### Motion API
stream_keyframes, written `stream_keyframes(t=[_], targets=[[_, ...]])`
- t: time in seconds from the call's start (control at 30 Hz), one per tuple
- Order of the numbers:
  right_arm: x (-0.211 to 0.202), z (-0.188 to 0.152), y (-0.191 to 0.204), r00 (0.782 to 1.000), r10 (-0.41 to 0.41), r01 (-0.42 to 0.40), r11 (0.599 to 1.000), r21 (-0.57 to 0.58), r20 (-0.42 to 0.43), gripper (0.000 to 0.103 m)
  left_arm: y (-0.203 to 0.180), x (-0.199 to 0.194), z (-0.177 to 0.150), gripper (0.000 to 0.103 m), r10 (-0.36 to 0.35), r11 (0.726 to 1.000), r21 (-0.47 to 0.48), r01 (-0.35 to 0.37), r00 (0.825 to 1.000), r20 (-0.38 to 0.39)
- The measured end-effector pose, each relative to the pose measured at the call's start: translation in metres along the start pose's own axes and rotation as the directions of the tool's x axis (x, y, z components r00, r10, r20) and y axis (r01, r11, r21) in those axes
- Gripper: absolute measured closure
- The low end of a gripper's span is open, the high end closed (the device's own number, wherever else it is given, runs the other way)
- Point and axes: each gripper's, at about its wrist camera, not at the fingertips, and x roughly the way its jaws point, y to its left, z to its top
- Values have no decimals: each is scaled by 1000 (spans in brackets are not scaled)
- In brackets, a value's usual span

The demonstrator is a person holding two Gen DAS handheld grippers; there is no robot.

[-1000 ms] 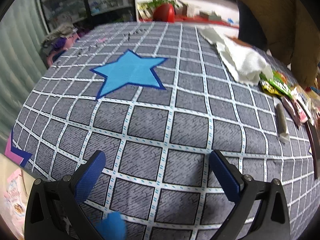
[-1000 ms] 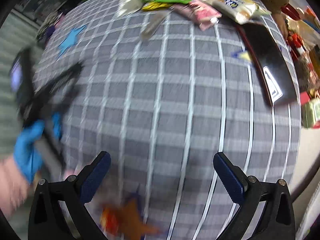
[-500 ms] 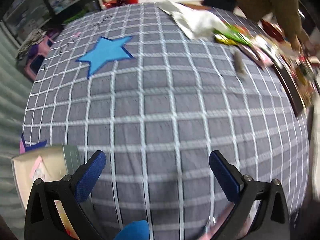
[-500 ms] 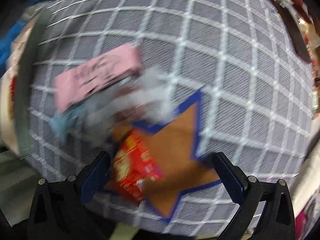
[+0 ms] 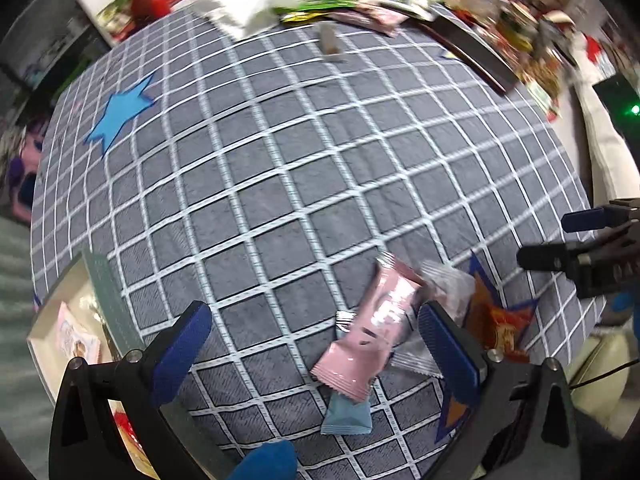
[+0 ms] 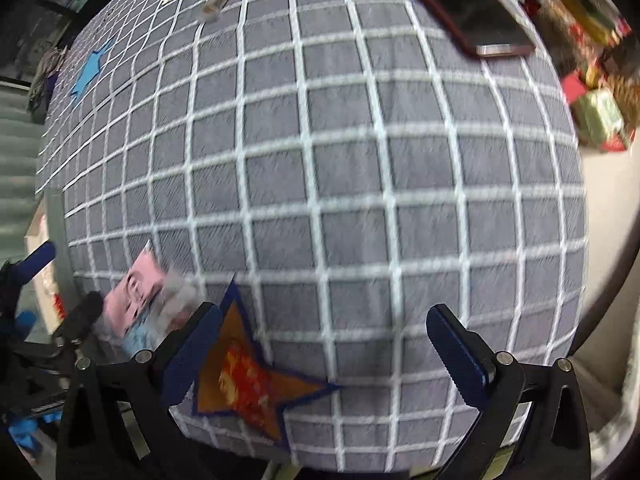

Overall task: Organize snacks
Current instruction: 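Grasp the pink bar with left tool while right tool grasps red candy packet, then carry the pink bar and red candy packet over the cream box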

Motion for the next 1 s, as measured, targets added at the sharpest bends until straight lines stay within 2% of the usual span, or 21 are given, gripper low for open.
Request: stream_keyframes(t=[0.13,0.23,0.3,0.4,0.47,0.5,0.57,0.6,0.63,0.7,0.8,0.87,0.9,1.0], targets=[[14,-42,8,998,4,-4,1000,-3,-69,0,-13,18,3,0,23,997,76,-21,999,-28],[29,-70,11,994,-5,11,999,47,-109,0,-13,36,5,0,37,995,98,-30,997,-63],[36,-90,15,992,27,-16,995,97,-119,0,-13,40,6,0,34,993,115,-28,998,-55],[50,-120,31,993,31,-18,993,116,-115,0,-12,42,8,0,51,992,116,-44,997,-55],[54,-120,46,993,29,-16,993,119,-114,15,-11,46,8,0,61,992,111,-53,996,-69],[55,-115,56,992,23,-8,993,119,-120,19,-12,47,6,0,66,991,119,-56,995,-80],[45,-105,72,993,-20,32,994,102,-117,36,-14,49,7,0,74,988,139,-61,994,-84],[43,-107,78,992,-44,53,995,82,-116,59,-19,47,8,2,82,984,162,-70,994,-71],[46,-100,89,992,-53,61,996,66,-112,70,-23,46,8,3,85,982,175,-74,995,-59],[46,-96,89,993,-7,17,996,85,-117,70,-37,42,8,6,95,976,198,-86,995,-37],[32,-104,66,995,38,-25,990,138,-92,70,-38,27,10,6,99,973,208,-100,995,15],[21,-108,52,994,77,-66,986,150,-71,70,-47,16,6,6,101,952,283,-117,992,71],[17,-106,43,994,83,-73,986,149,-64,70,-52,13,4,6,103,929,345,-131,990,99],[9,-110,30,994,96,-86,984,157,-52,70,-68,14,-4,6,88,832,536,-142,988,124]])
